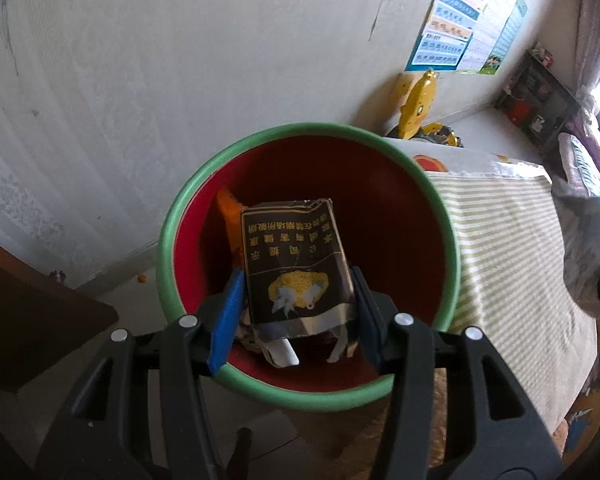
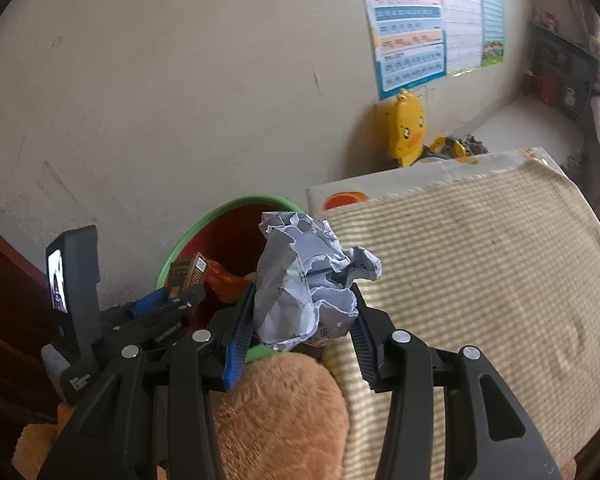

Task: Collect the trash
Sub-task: 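Lower brown box and white-grey paper into the red bucket and open both tools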

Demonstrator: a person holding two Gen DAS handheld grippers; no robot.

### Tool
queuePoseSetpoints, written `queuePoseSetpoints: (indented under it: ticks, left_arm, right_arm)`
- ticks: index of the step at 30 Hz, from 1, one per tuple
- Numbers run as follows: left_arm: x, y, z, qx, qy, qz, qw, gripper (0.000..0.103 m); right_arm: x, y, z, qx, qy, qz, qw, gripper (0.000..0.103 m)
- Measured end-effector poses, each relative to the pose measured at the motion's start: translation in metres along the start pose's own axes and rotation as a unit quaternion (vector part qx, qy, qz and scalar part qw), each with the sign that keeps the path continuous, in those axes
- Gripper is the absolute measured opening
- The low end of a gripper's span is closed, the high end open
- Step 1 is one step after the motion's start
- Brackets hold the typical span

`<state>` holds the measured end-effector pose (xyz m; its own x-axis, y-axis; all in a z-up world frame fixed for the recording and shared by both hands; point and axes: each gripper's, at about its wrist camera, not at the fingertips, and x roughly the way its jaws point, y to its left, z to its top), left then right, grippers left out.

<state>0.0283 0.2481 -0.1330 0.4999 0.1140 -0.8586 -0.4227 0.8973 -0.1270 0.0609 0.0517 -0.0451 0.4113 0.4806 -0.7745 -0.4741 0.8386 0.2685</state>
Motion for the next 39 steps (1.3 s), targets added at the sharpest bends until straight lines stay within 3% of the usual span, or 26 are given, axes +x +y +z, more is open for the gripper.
queuePoseSetpoints:
  ticks: [16, 25, 30, 39]
  left_arm:
    - [0.018, 0.013, 0.012, -0.013, 0.006, 0.007, 0.9999, 0.050]
    - [0.016, 0.025, 0.010, -0.036, -0.001, 0.014, 0.9993, 0.062]
    - [0.005, 0.034, 0.008, -0.054, -0.023, 0.022, 0.9980, 0.066]
    - [-0.001, 0.045, 0.005, -0.063, -0.024, 0.043, 0.9968, 0.067]
  right_arm:
    - [0.044, 0.018, 0.015, -0.020, 0.025, 0.007, 0.999, 0.044]
    - [0.067, 0.027, 0.021, -0.032, 0.037, 0.005, 0.999, 0.044]
    - [0.079, 0.035, 0.023, -0.036, 0.046, 0.010, 0.998, 0.047]
    - [0.075, 0.036, 0.023, -0.032, 0.038, 0.014, 0.999, 0.056]
